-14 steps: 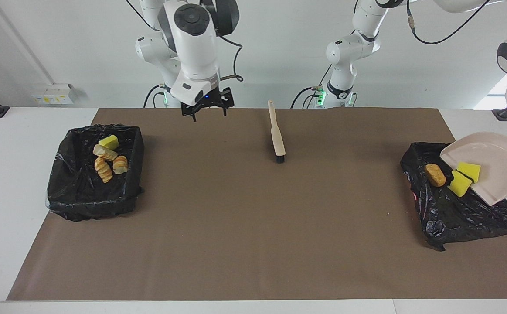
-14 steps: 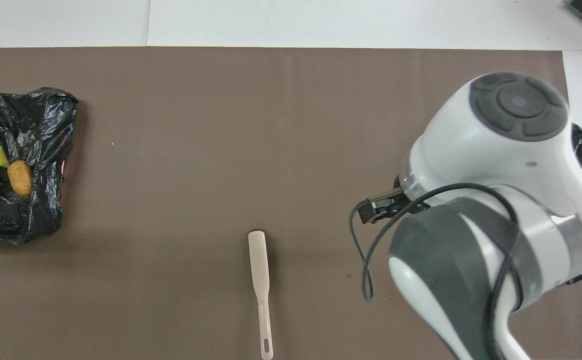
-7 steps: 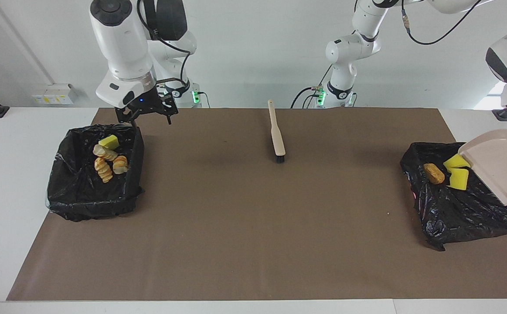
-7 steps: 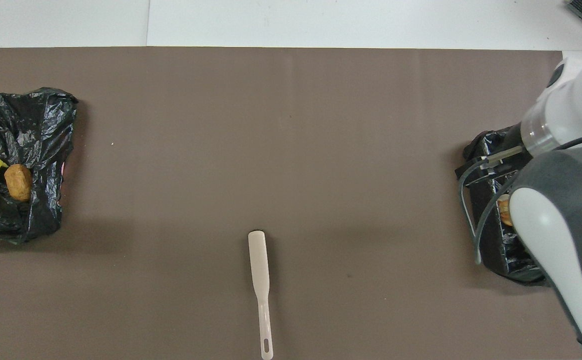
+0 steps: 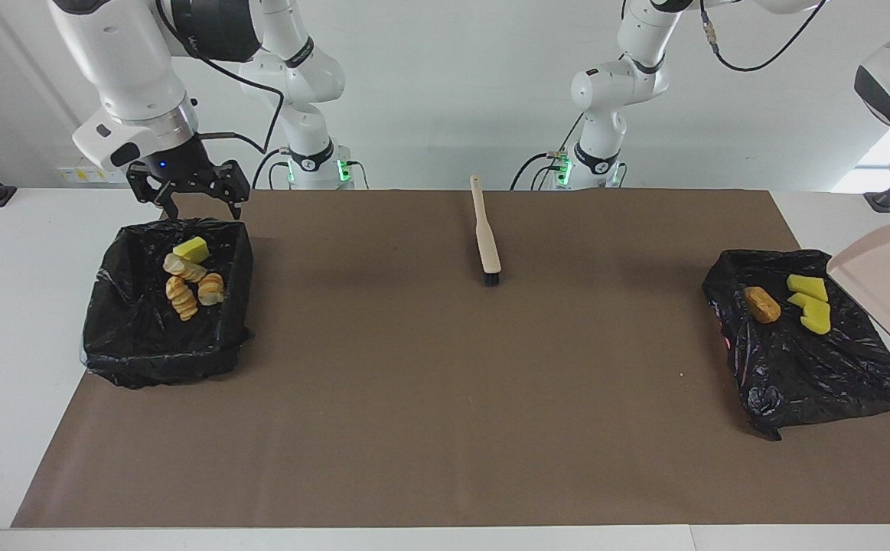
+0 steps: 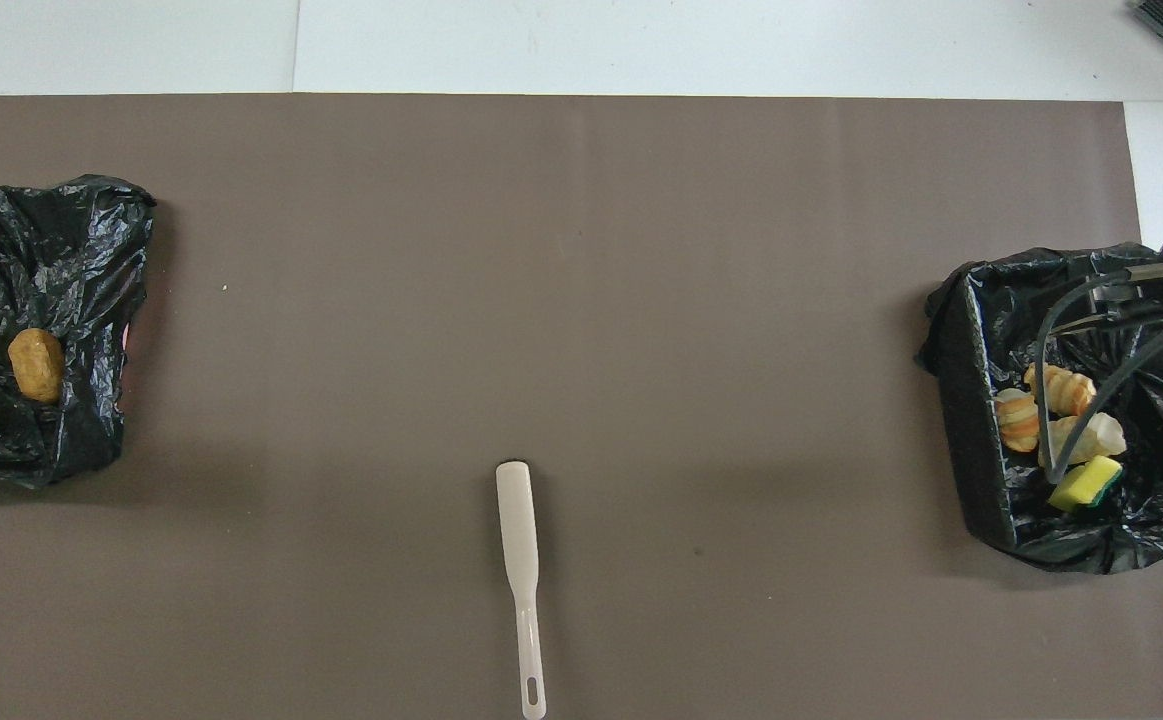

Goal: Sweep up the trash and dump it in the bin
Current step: 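Lift the emptied dustpan out of the bag with the left gripper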

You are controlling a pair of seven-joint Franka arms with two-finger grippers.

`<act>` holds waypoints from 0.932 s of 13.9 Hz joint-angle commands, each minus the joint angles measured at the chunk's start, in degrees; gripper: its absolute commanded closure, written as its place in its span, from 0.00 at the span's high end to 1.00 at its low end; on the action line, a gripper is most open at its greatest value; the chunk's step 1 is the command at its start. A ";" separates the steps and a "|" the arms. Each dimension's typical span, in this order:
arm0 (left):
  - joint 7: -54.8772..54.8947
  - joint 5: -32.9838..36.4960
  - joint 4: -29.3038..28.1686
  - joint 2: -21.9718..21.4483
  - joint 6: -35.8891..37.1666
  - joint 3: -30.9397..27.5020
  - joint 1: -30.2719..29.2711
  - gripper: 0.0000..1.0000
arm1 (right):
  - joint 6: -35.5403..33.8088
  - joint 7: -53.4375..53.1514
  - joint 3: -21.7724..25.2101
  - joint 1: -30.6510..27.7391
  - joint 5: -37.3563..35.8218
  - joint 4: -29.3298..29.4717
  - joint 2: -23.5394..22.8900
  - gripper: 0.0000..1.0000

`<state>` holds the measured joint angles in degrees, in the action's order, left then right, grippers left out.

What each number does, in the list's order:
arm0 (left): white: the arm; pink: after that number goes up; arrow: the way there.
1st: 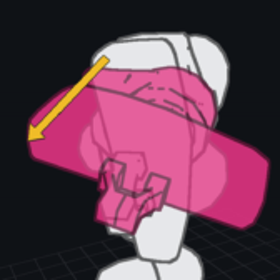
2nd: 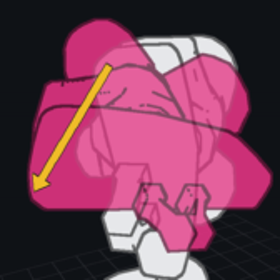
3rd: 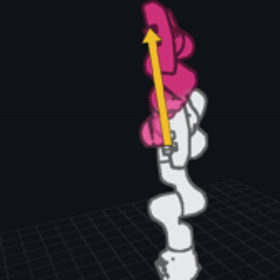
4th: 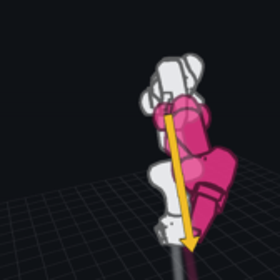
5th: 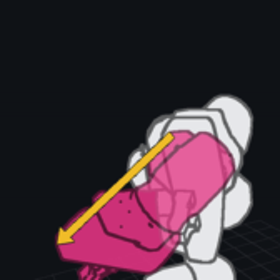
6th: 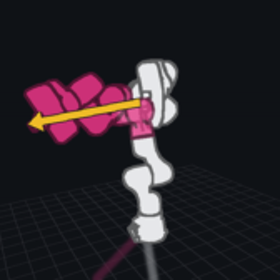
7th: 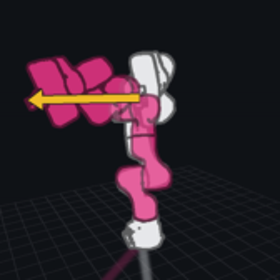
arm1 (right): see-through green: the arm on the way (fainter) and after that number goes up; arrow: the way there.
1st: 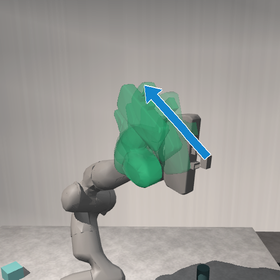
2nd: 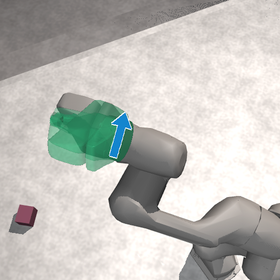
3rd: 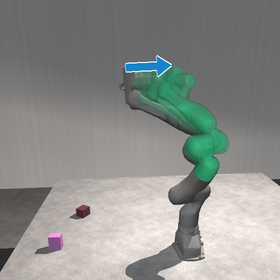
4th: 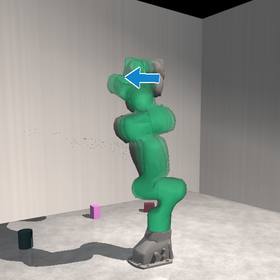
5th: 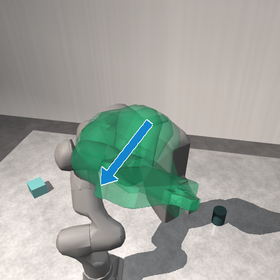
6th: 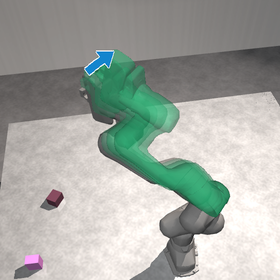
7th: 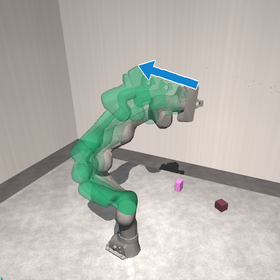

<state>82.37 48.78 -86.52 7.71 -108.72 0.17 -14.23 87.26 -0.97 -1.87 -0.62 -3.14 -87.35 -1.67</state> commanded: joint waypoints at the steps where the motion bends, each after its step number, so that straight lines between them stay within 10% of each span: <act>1: -0.18 -11.39 3.63 -0.94 4.02 -0.43 0.52 0.00 | 0.89 -2.46 -0.59 -0.61 1.99 -5.81 4.39 1.00; 13: -46.28 -39.53 -1.88 -8.32 18.45 11.07 1.74 0.00 | -0.07 0.62 -0.85 -0.43 2.35 -5.64 4.48 1.00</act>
<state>44.12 12.68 -84.62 2.46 -90.90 10.01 -13.69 87.24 -1.74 -2.62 -0.35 -1.83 -91.66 1.53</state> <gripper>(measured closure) 0.683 0.000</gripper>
